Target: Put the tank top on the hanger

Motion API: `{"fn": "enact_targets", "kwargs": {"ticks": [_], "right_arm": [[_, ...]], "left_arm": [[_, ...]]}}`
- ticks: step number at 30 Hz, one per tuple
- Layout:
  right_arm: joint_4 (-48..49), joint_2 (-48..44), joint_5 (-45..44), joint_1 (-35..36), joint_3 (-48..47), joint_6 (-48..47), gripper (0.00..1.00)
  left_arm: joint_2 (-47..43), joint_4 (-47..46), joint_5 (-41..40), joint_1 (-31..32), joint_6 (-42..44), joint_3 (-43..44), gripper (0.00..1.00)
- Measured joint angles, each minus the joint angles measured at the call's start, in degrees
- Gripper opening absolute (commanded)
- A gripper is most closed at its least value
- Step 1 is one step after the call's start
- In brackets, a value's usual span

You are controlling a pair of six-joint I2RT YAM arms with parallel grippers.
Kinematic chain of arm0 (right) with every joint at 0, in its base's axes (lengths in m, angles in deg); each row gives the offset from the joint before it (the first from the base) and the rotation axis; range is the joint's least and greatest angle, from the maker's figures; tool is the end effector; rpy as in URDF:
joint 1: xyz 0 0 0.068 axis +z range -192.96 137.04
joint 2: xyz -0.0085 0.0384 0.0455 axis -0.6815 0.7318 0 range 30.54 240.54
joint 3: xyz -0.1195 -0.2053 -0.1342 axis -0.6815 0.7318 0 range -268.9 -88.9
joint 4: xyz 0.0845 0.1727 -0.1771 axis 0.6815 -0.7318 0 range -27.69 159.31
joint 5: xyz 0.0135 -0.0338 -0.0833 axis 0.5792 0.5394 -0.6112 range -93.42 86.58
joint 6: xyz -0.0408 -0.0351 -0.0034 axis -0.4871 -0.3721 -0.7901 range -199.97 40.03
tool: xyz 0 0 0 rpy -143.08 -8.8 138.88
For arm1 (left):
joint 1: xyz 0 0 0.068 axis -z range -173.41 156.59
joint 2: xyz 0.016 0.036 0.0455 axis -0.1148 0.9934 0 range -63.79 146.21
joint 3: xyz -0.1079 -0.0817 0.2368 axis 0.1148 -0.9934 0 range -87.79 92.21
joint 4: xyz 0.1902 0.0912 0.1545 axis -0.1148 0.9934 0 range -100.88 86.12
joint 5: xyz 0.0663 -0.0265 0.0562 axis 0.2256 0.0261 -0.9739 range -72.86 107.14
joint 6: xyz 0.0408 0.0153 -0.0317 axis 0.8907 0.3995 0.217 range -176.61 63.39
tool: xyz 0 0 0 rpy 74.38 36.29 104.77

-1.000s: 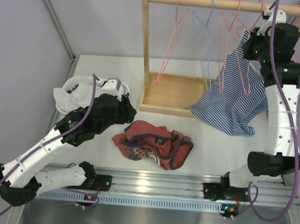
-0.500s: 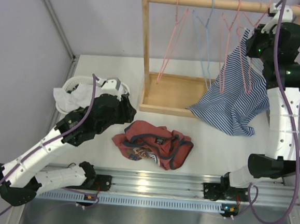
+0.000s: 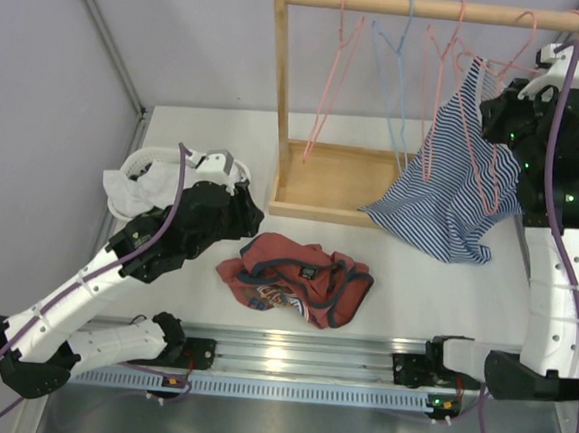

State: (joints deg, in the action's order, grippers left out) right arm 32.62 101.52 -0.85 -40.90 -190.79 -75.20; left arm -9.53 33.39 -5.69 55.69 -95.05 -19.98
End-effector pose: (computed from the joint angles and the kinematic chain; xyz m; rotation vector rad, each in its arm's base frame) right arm 0.2220 0.0095 0.5293 0.0057 1.6733 0.1275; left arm 0.1294 -0.1283 0.3890 -0.0450 2.1020 -0.5177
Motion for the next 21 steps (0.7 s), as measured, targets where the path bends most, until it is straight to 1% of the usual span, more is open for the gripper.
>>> {"fn": "enact_targets", "kwargs": {"ticks": [3, 8, 13, 18, 21], "right_arm": [[-0.28, -3.28, 0.13, -0.02, 2.23, 0.22, 0.00], [0.00, -4.74, 0.52, -0.02, 2.93, 0.42, 0.00], [-2.38, -7.78, 1.07, -0.02, 7.17, 1.86, 0.00], [-6.91, -14.99, 4.00, -0.02, 14.97, 4.59, 0.00], [-9.14, -20.68, 7.56, 0.00, 21.73, 7.10, 0.00]], "left_arm": [[0.24, -0.37, 0.24, 0.00, 0.00, -0.22, 0.53], [0.76, -0.57, 0.81, 0.00, 0.00, -0.74, 0.53], [0.76, -0.81, 0.96, 0.00, -0.02, -1.53, 0.53], [0.76, -1.01, 1.81, 0.00, -0.31, -3.23, 0.53], [0.79, -1.70, 2.51, 0.00, -0.50, -5.14, 0.52]]}}
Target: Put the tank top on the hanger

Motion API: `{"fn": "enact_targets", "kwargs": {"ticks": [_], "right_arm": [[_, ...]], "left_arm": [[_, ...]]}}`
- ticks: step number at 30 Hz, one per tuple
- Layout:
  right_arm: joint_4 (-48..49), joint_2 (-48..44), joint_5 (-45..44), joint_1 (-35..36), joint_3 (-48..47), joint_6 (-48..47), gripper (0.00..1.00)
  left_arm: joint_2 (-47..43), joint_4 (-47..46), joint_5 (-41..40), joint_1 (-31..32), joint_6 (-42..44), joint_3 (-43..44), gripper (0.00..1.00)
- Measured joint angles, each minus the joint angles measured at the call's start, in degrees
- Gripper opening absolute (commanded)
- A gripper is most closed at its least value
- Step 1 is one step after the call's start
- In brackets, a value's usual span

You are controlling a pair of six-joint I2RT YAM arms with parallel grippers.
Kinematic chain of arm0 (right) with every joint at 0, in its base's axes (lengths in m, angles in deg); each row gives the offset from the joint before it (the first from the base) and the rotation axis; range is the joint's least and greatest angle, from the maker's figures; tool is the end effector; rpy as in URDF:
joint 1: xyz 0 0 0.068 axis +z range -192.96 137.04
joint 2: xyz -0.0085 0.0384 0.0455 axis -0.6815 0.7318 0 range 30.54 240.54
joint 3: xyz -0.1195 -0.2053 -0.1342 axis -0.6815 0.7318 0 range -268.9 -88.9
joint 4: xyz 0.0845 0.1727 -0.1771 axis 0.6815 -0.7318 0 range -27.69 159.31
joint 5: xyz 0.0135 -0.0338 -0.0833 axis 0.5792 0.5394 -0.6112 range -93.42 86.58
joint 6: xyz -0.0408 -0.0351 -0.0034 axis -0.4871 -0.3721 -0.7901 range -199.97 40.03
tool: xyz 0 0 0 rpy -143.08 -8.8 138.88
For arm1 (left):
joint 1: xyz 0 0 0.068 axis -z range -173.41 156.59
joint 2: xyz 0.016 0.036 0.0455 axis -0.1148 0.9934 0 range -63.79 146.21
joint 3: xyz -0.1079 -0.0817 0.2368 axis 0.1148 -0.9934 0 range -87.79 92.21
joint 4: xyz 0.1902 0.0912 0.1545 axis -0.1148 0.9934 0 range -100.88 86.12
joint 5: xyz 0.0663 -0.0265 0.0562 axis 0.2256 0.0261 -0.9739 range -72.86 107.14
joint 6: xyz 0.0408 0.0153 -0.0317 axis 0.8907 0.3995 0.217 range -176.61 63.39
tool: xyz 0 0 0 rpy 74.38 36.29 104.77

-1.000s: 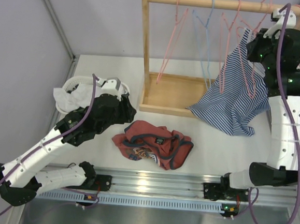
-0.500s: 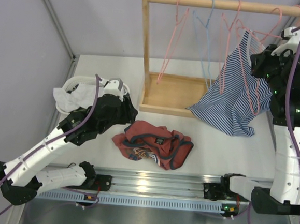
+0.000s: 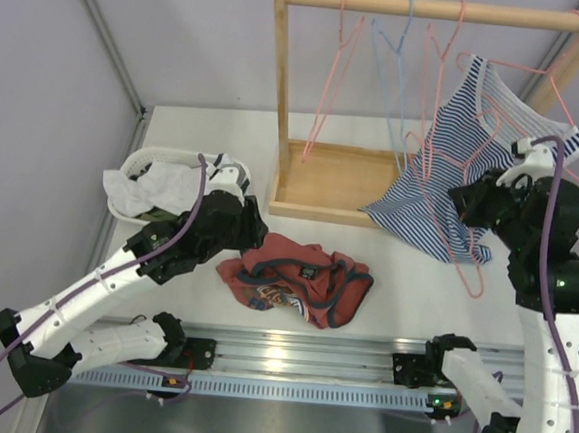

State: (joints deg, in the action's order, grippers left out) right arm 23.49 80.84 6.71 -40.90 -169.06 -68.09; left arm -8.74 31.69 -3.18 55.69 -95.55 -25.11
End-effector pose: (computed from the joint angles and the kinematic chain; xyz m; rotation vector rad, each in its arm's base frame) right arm 0.1384 0.0112 0.4606 0.0352 1.8577 0.3327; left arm 0.1348 -0.1368 0.3604 -0.0099 2.1816 -0.5069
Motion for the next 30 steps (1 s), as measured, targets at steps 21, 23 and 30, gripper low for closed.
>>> {"fn": "enact_targets", "kwargs": {"ticks": [21, 23, 30], "right_arm": [[-9.53, -17.40, 21.55, 0.17, 17.92, 6.34, 0.00], [-9.51, -17.40, 22.58, 0.20, 17.92, 6.34, 0.00], [-8.44, -16.96, 24.72, 1.49, 18.67, 6.73, 0.00]], "left_arm": [[3.52, -1.42, 2.91, 0.02, -3.15, -13.73, 0.51], [4.15, -1.38, 2.86, 0.22, -3.17, -14.34, 0.51], [4.85, -1.38, 1.62, 0.83, -3.65, -15.08, 0.51]]}}
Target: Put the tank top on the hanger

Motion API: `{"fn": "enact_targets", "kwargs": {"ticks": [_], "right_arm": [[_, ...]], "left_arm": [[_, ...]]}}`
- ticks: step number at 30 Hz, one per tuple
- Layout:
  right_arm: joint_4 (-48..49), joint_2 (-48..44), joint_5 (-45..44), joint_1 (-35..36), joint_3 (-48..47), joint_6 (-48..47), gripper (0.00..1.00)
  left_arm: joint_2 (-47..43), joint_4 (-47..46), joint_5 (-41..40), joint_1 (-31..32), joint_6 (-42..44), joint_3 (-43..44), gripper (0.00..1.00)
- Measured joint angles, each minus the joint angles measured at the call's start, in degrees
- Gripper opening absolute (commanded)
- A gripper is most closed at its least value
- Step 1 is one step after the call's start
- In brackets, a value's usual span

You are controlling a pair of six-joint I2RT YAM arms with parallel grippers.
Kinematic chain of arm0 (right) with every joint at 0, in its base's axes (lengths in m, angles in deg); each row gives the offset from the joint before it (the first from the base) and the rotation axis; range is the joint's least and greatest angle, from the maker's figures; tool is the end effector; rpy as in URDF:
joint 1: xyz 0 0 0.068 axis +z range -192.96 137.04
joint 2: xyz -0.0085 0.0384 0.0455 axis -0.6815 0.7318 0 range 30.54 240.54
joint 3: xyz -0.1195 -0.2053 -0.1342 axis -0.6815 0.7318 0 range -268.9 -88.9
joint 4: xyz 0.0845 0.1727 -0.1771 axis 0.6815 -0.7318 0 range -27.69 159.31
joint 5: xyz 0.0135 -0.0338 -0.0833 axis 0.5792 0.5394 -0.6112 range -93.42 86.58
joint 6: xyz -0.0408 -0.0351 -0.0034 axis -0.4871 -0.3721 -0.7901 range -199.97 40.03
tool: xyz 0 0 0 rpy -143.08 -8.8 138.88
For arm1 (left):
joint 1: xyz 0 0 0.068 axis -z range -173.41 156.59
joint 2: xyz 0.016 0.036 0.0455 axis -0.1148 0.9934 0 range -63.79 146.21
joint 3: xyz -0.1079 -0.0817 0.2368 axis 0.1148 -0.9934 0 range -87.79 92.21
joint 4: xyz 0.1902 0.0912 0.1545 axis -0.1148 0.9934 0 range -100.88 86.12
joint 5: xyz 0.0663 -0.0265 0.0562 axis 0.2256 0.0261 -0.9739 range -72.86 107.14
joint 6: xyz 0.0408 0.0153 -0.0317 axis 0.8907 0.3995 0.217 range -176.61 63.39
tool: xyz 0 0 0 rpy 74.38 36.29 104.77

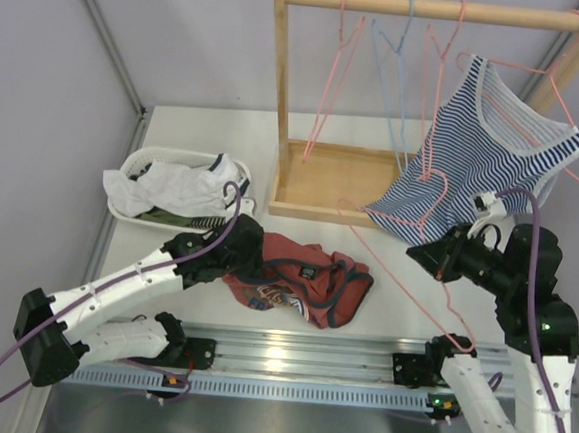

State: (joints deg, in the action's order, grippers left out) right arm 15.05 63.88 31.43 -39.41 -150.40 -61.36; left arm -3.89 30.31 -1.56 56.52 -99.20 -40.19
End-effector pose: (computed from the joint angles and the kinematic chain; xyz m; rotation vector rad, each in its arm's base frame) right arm 0.0783 0.0252 0.3816 -0.1263 2.0390 0.8578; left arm 0.1400 -0.1487 0.2618 0.0240 2.4603 -0.3058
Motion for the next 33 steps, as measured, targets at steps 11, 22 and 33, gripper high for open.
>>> {"fn": "enact_targets", "kwargs": {"ticks": [11, 22, 33], "right_arm": [[3.50, 3.41, -9.05, 16.68, -1.95, 2.19, 0.00], [8.63, 7.56, -30.05, 45.29, -2.95, 6.08, 0.00], [8.46, 12.96, -47.95, 59.67, -5.35, 7.17, 0.00]], "left_arm": [[0.79, -0.02, -0.74, 0.09, -0.81, -0.11, 0.50], [1.51, -0.02, -1.97, 0.15, -0.81, -0.11, 0.50], [4.59, -0.02, -3.89, 4.13, 0.39, -0.11, 0.48]]}}
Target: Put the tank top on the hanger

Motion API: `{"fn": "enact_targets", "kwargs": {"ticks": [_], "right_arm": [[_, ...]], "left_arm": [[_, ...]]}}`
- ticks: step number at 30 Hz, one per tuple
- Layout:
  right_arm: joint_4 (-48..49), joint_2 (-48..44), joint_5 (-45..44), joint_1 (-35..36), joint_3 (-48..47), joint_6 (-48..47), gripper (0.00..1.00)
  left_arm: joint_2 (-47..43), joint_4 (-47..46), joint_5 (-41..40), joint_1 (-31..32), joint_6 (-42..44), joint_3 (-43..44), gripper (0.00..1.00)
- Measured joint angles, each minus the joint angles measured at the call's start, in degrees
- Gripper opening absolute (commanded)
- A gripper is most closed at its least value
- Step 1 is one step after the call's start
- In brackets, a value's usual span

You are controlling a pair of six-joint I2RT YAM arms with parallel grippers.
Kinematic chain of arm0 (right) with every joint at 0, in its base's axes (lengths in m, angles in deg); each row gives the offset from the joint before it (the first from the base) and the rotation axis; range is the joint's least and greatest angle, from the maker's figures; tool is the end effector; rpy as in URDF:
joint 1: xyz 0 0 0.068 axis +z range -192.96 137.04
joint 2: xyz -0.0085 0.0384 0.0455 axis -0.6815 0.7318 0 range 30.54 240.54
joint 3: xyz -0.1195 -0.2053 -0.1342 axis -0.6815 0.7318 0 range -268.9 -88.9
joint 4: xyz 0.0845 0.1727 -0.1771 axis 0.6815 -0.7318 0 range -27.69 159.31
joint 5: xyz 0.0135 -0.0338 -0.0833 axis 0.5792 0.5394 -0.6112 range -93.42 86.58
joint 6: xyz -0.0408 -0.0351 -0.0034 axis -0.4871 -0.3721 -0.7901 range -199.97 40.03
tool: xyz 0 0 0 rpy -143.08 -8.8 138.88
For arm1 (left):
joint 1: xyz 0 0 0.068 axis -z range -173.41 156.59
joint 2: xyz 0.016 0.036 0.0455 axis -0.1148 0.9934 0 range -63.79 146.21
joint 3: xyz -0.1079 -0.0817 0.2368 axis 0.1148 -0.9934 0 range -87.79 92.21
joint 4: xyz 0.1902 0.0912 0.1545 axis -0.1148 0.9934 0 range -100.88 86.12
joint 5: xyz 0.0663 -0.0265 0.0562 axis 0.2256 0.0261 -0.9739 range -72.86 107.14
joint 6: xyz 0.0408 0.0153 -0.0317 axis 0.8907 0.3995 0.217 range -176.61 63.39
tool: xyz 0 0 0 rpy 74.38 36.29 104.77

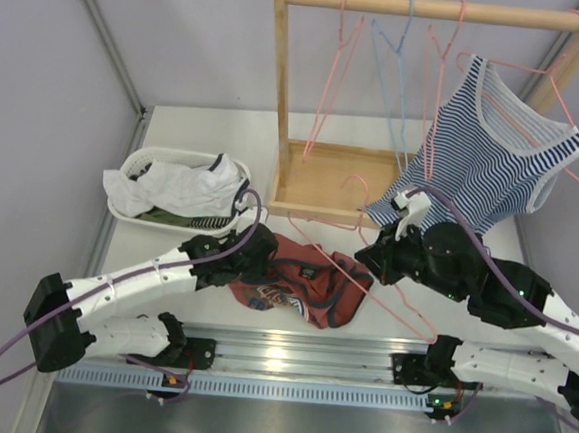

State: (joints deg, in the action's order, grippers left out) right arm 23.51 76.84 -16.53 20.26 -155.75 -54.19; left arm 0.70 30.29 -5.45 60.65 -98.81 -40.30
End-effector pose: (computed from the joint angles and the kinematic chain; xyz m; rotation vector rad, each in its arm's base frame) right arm 0.0722 0.1250 0.4001 -0.5234 2.0162 0.7528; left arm 0.1370 -0.1657 0.2468 0.1156 2.4804 -0.1959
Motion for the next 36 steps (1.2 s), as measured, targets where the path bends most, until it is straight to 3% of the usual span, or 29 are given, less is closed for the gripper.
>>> {"fn": "enact_targets", "kwargs": {"ticks": [12, 23, 29, 36], "right_arm": [[0.37, -1.68, -1.44, 1.29, 1.09, 1.01, 0.00], [0.46, -1.60, -1.38, 3.87, 2.71, 1.07, 0.00], [0.55, -2.16, -1.14, 4.28, 3.13, 1.07, 0.00], [0.22, -4.11, 0.42, 5.11, 6.08, 0.79, 0.00]], "left_arm": [[5.01, 0.46, -6.19, 4.55, -0.37, 0.00, 0.48], [5.75, 0.57, -11.96, 5.03, -1.40, 0.02, 0.40], [7.56, 0.52, -13.03, 5.14, -1.42, 0.02, 0.28], [7.78, 0.48, -13.81, 5.25, -1.29, 0.07, 0.08]]}}
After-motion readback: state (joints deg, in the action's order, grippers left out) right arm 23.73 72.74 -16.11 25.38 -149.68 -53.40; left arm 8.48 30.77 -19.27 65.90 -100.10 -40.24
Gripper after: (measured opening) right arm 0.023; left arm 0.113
